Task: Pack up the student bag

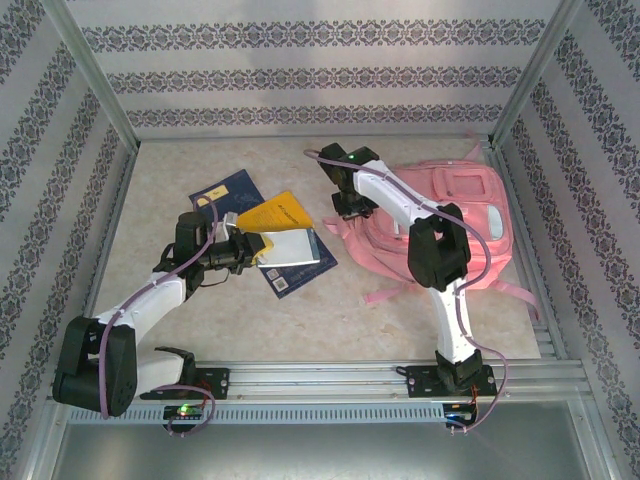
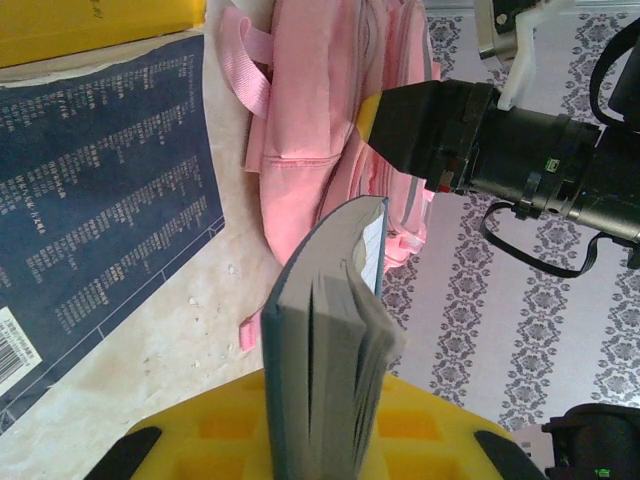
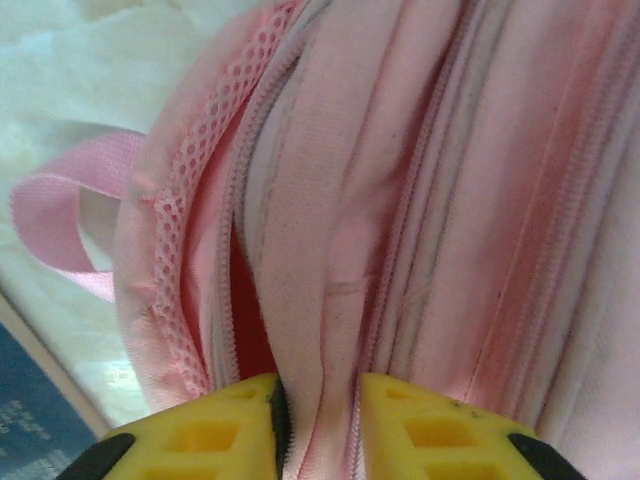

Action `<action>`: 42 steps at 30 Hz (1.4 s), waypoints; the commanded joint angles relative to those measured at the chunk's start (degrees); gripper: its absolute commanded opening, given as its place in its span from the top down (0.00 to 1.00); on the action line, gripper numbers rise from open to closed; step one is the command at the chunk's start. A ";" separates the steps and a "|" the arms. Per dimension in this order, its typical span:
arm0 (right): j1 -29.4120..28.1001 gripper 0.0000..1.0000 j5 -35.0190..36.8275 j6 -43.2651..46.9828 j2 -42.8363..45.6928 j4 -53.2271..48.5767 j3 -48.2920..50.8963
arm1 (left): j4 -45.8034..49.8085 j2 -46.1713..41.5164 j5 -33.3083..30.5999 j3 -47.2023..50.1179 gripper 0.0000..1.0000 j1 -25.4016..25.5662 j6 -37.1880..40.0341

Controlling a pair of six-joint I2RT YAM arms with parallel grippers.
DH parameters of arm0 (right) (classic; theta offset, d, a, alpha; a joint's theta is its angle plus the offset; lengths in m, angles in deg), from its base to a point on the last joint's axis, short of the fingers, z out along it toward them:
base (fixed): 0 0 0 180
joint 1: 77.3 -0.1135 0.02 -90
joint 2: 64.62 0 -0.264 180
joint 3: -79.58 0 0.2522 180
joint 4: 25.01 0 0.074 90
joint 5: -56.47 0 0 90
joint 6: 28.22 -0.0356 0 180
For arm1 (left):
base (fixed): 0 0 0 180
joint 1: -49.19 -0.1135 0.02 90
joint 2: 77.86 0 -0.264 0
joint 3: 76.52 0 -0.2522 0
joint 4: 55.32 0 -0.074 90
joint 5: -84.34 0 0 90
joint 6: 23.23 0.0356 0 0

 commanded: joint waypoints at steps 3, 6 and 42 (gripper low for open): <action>-0.46 1.00 4.22 2.64 3.73 -2.30 -0.46 | 2.04 0.34 -0.36 -3.84 1.00 -0.67 3.12; -0.48 1.00 4.31 3.72 7.31 -2.40 -0.95 | 3.22 1.28 -1.39 -5.68 1.00 -0.67 4.01; 20.00 1.00 -43.11 -10.21 46.66 9.64 19.71 | 11.43 41.30 -11.54 -56.06 1.00 25.71 2.42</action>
